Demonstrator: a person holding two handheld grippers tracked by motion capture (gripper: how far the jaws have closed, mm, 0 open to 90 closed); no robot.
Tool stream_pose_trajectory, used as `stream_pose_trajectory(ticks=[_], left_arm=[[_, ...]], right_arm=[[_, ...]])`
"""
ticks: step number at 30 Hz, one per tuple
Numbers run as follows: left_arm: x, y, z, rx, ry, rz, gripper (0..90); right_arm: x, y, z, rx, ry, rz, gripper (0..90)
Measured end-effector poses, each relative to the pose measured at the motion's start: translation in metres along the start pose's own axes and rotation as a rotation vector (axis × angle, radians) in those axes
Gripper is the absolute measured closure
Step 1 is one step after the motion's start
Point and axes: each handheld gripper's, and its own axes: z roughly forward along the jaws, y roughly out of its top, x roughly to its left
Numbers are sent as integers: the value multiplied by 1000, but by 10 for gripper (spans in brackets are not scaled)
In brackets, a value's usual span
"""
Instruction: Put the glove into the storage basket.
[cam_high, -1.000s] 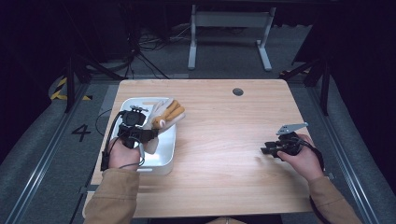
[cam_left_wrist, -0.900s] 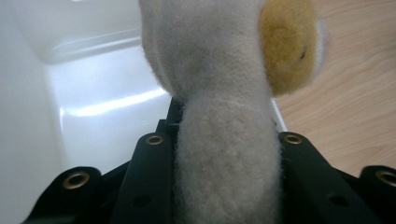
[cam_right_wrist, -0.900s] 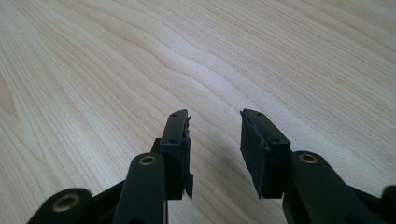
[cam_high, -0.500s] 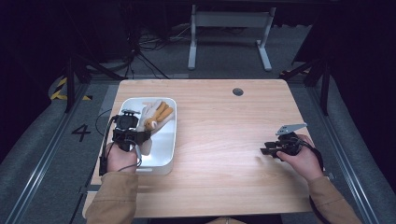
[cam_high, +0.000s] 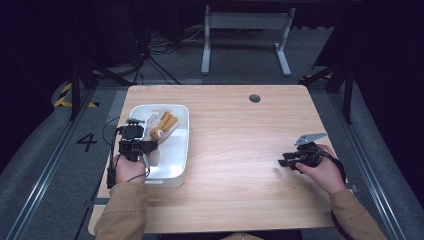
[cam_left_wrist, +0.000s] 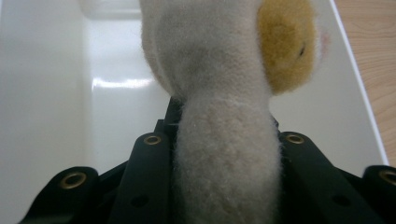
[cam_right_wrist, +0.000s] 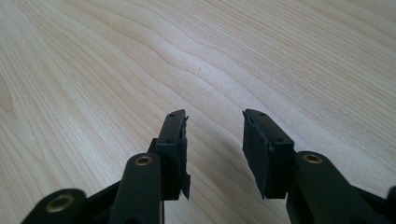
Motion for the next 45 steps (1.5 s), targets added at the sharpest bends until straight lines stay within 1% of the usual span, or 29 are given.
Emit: stream_pose_trajectory(ticks=[3,6,9,12,14,16,18,21,25,31,34,35,36,38,39,40,45], left_arm=[[3,0,4,8,3,-19,689],[6,0,9,25,24,-32,689],[9,1,15,53,32,-48,689],[9,1,18,66,50,-49,689],[9,2,21,74,43,-56,689],[9,2,23,83,48,-65,688],[8,2,25,96,57,-66,688],[8,1,29,105,53,-79,688],[8,0,34,126,60,-78,686],[6,0,41,160,80,-48,683],[5,1,44,170,89,-42,683],[3,1,45,176,102,-33,682],[2,2,45,179,102,-32,682],[1,2,46,188,94,-31,682],[1,3,47,192,98,-37,682],[1,3,48,196,100,-32,682],[2,4,50,210,98,-54,682]], right_arm=[[0,0,0,0,1,0,608],[0,0,1,2,2,0,607],[0,-1,1,5,3,1,606],[0,-1,2,7,1,0,605],[0,-1,2,7,0,-2,603],[0,-1,2,7,0,-2,602],[0,-1,2,7,0,-1,602],[0,-1,2,7,0,-2,600],[0,-2,3,9,0,-3,598],[0,-2,4,10,1,-4,593],[0,-2,5,14,-1,-2,593],[0,-2,5,15,0,-2,592],[0,-2,5,15,-1,-3,592],[0,-2,5,13,-3,-2,592],[0,-2,5,14,-1,-2,591],[0,-2,5,13,-2,-2,591],[0,-2,5,11,-2,-2,590]])
